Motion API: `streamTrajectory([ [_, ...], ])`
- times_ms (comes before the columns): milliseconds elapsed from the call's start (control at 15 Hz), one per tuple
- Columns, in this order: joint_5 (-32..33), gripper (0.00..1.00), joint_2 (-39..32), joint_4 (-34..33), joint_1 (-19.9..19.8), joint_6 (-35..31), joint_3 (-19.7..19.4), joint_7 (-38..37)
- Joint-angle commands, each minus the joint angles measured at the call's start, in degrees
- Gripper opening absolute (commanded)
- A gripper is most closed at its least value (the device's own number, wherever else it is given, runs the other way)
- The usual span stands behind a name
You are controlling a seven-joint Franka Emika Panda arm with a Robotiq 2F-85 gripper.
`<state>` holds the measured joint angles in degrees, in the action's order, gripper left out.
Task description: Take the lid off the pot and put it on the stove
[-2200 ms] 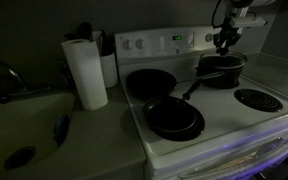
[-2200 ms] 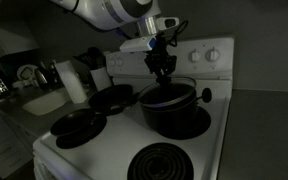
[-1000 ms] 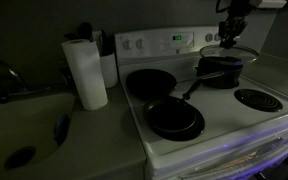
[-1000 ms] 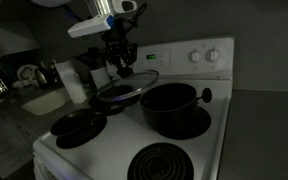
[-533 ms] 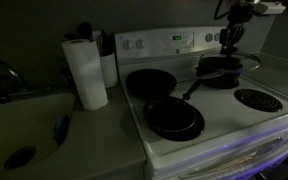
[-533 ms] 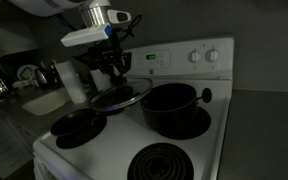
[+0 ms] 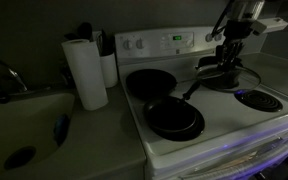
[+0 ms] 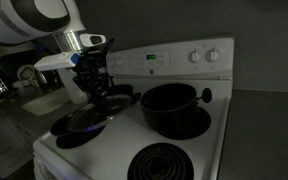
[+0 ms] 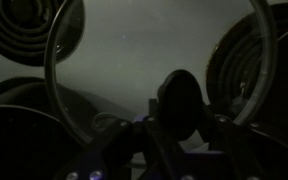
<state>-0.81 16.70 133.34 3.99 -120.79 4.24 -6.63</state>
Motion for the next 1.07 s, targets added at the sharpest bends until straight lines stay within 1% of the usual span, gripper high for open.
streamTrajectory([
  [0, -0.37, 0.14, 6.10, 7.38, 0.66, -3.63, 2.47, -5.61],
  [267, -0.66, 0.14, 9.92, 13.45, 0.93, -5.87, 4.45, -11.04],
  [400, -1.12, 0.14, 12.24, 17.23, 0.75, -8.54, 4.36, -12.02],
  [600, -6.01, 0.14, 15.66, 24.34, 0.98, -17.29, 2.06, -11.74],
  [800, -10.40, 0.14, 17.38, 30.33, 1.16, -26.22, 0.68, -11.15],
  [867, -10.88, 0.14, 13.47, 26.42, 0.80, -27.89, 0.51, -11.22],
  [1000, -12.06, 0.14, 13.27, 27.70, 1.27, -32.65, 0.19, -10.82],
])
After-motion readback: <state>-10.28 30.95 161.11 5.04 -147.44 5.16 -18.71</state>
